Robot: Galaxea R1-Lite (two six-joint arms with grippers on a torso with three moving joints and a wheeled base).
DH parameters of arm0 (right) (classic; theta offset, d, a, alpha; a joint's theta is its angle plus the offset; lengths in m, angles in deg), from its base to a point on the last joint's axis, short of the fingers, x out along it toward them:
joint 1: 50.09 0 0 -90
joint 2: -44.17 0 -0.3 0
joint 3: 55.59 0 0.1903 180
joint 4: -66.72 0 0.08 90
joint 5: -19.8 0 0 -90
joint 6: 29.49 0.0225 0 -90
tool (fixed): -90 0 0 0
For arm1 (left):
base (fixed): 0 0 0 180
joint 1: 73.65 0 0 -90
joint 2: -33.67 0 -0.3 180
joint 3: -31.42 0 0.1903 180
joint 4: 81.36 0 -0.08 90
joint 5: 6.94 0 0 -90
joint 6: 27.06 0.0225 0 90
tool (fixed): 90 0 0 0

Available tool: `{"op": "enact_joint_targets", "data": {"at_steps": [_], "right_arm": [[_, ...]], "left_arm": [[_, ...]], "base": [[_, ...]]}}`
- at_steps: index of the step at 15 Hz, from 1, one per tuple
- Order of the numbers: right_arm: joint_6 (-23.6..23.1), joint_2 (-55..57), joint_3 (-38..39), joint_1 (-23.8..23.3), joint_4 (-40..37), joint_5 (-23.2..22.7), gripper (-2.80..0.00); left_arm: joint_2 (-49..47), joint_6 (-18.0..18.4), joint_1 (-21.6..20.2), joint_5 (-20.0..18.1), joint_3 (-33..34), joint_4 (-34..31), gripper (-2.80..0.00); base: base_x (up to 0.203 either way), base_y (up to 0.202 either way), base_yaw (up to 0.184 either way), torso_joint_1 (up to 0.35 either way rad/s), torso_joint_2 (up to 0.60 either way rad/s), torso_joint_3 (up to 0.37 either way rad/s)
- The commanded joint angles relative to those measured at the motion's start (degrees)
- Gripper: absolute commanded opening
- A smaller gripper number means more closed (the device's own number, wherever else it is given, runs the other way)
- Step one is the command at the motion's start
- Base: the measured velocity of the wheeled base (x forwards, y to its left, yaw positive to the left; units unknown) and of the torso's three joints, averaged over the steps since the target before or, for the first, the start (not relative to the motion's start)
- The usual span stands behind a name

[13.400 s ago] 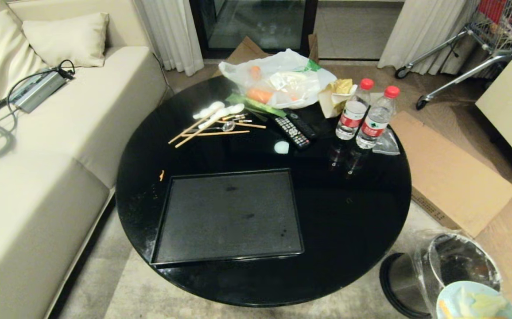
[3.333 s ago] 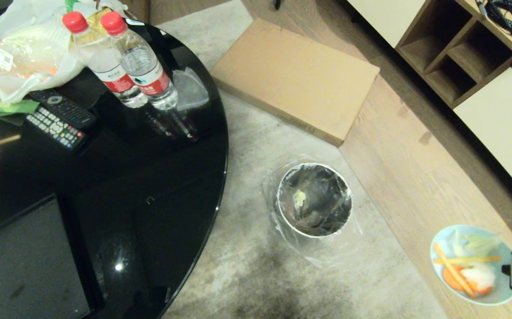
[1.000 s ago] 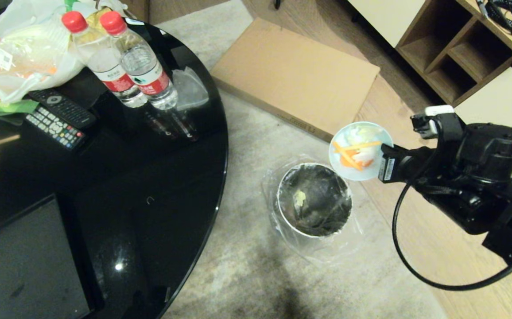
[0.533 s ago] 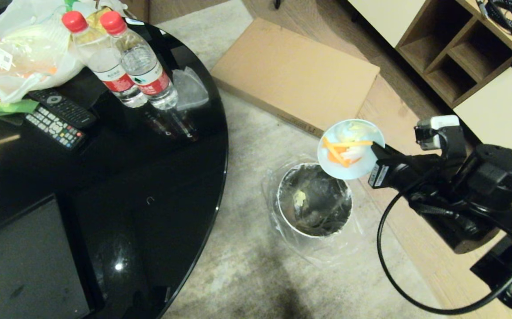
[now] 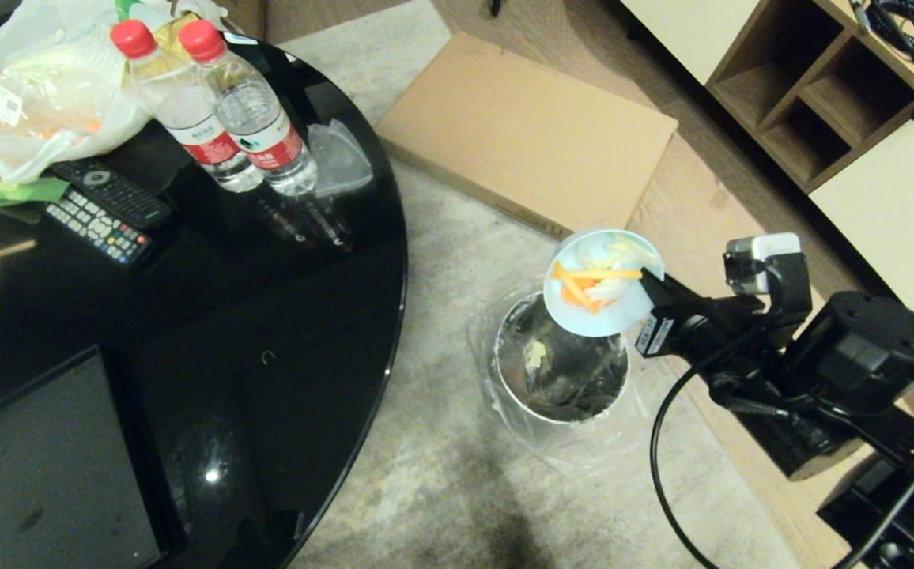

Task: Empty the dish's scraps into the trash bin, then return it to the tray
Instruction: Move the bowl over the trash can

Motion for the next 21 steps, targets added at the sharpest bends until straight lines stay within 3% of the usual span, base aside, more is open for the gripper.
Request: {"op": "enact_joint_targets", "data": {"at_steps": [1, 9, 13, 21], "right_arm": [[1.95, 0.78, -0.65, 0.1, 2.74, 0.05, -2.8], [10.58, 2.18, -2.87, 0.19, 2.74, -4.44, -2.8], [10.96, 0.51, -0.57, 0.19, 2.74, -9.3, -2.8], [10.96, -1.29, 0.35, 0.08, 0.1, -9.8, -2.8]], "left_arm": [[0.02, -0.02, 0.0, 0.01, 0.0, 0.02, -2.8], [0.02, -0.02, 0.0, 0.03, 0.0, 0.02, -2.8], [0.02, -0.02, 0.0, 0.06, 0.0, 0.02, -2.8], [0.02, -0.02, 0.0, 0.01, 0.0, 0.02, -2.8]], "base": [[0.0, 0.0, 0.0, 0.0, 0.0, 0.0], [0.0, 0.0, 0.0, 0.0, 0.0, 0.0], [0.0, 0.0, 0.0, 0.0, 0.0, 0.0], [0.0, 0.0, 0.0, 0.0, 0.0, 0.0]]}}
